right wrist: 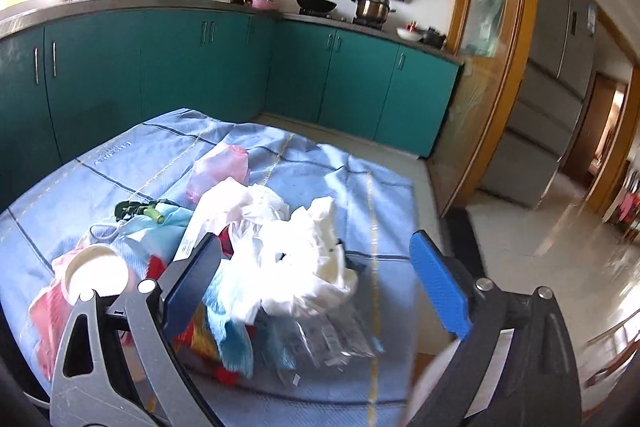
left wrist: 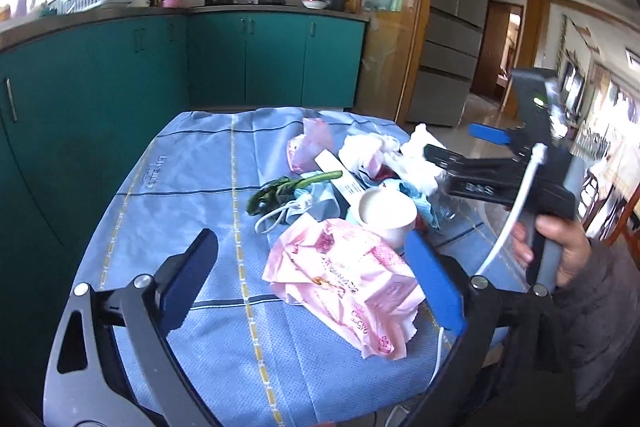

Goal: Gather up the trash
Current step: 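Grasp the pink wrapper with the left tool while the right tool grasps a white plastic bag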

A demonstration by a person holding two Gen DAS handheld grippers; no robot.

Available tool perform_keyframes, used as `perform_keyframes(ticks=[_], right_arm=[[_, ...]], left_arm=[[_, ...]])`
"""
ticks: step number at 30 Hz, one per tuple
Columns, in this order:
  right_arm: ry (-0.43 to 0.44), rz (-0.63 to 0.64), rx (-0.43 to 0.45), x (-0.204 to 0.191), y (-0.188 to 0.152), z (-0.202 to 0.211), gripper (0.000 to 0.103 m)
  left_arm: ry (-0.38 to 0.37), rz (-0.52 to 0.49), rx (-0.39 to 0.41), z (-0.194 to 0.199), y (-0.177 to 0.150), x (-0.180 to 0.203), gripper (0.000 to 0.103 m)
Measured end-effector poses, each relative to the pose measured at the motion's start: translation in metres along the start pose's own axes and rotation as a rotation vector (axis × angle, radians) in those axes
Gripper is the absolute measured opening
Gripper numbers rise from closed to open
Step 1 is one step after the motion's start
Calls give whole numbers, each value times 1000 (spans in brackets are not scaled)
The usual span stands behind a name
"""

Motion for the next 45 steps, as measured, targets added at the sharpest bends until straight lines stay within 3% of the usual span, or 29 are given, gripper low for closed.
perform_keyframes(ticks=[4,6,10,14,18,21,24,26,28,30,34,37,39,41,43,45], right_arm=[[51,1,-17,-7,-2,-12,93],[67,19,-16,-13,0,-14,89],[81,28,-55,-16,-10,-25,67],[93,24,-99,-18,-25,-31,30],[120,15,-59,-21,-21,-17,26],[125,38,2,-28,-13,6,26],[119,48,45,-31,-8,26,26],[117,38,67,-28,-8,38,26],[112,35,77,-25,-10,47,26],[90,32,79,-17,-14,53,26],[69,-2,72,-3,-22,53,26],[68,-22,60,5,-28,52,26],[67,-23,54,5,-30,51,26],[72,-21,42,4,-32,47,26],[76,-21,22,1,-36,43,26],[83,-21,-11,-2,-41,35,26]], left_arm=[[29,-20,-21,-14,-2,7,94],[40,-6,-20,-14,-3,5,94],[74,4,-6,-13,-1,-1,94],[109,20,25,-8,3,-9,94],[122,27,26,-7,2,-15,93],[115,31,2,-10,-2,-16,84],[98,36,-19,-12,-8,-14,83],[72,47,-20,-12,-11,-11,87],[40,60,-18,-13,-12,-4,96],[32,59,-28,-17,-15,3,98],[59,20,-108,-40,-27,16,99],[36,44,-172,-57,-39,17,98],[21,69,-191,-62,-44,14,89],[25,70,-211,-65,-47,11,70],[43,47,-212,-65,-46,8,45],[42,30,-203,-64,-43,6,29]])
Point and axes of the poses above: each gripper's, at about its wrist camera, not at the fingertips, and z roughly against the way its jaws point, x to its right, y to its top, the point moved 9 cm from there along -z, roughly the way its jaws point, and after that the axes turned 1 degree about -x, right-handed, at the moved point
